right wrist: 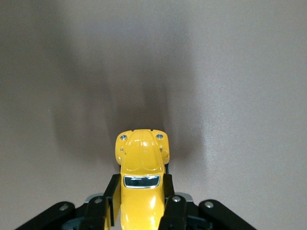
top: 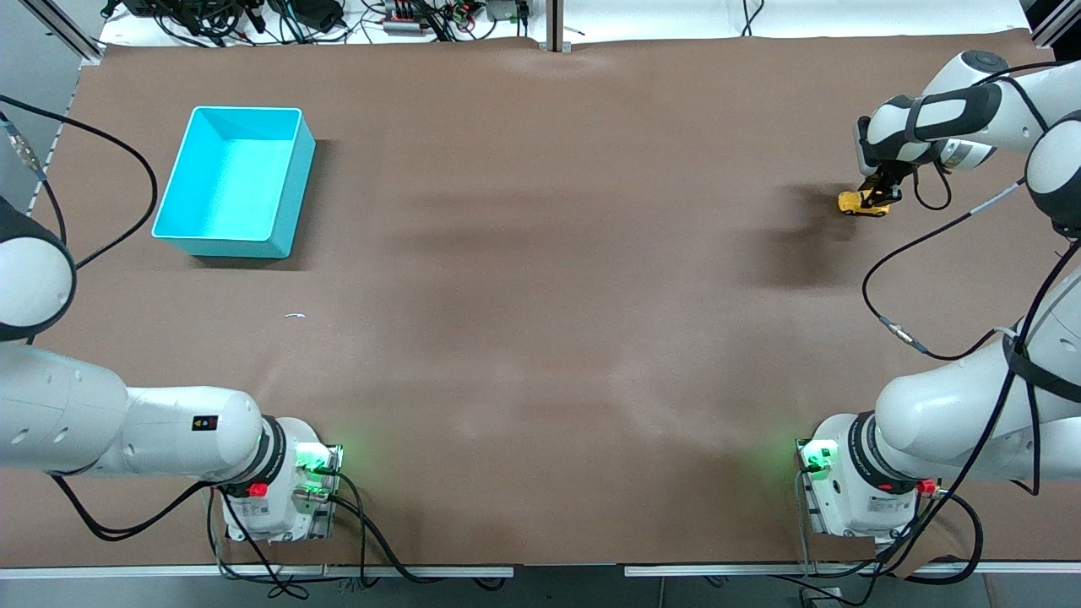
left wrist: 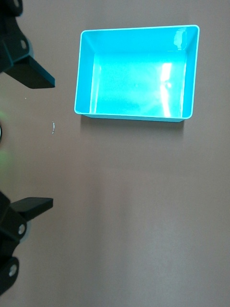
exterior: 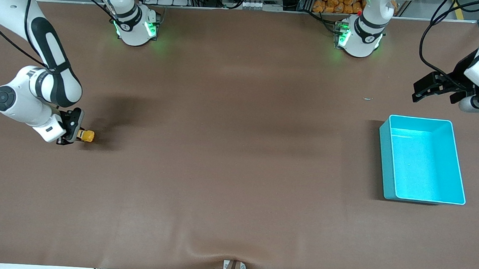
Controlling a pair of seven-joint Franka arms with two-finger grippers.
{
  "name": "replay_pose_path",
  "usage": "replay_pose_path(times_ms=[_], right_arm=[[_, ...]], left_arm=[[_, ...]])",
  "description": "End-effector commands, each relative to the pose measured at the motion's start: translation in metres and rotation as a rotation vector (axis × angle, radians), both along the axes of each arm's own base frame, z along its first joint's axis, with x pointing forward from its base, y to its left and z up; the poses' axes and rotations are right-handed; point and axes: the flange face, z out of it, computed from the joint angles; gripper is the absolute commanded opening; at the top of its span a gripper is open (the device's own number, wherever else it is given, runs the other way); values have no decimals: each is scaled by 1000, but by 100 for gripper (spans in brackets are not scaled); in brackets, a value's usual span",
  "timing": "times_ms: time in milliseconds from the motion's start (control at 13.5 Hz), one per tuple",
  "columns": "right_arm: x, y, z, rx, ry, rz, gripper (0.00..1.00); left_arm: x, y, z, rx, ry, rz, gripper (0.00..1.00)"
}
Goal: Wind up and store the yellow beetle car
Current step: 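Press the car down and drag it backward with the right gripper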
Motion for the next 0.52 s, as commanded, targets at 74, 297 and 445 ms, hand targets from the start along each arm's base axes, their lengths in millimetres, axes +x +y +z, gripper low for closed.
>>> replay_pose_path(times_ms=[74,297,445], right_arm=[[18,-15,-23,10,15,-19,100],[39,-26,5,45,123,-35,100],[43,-32,14,54,138,-49,100]], left_arm=[[0,2,2,-7,-2,15,100],[0,2,2,-6,-7,15,100],[1,3,2,-7,-7,16,100]])
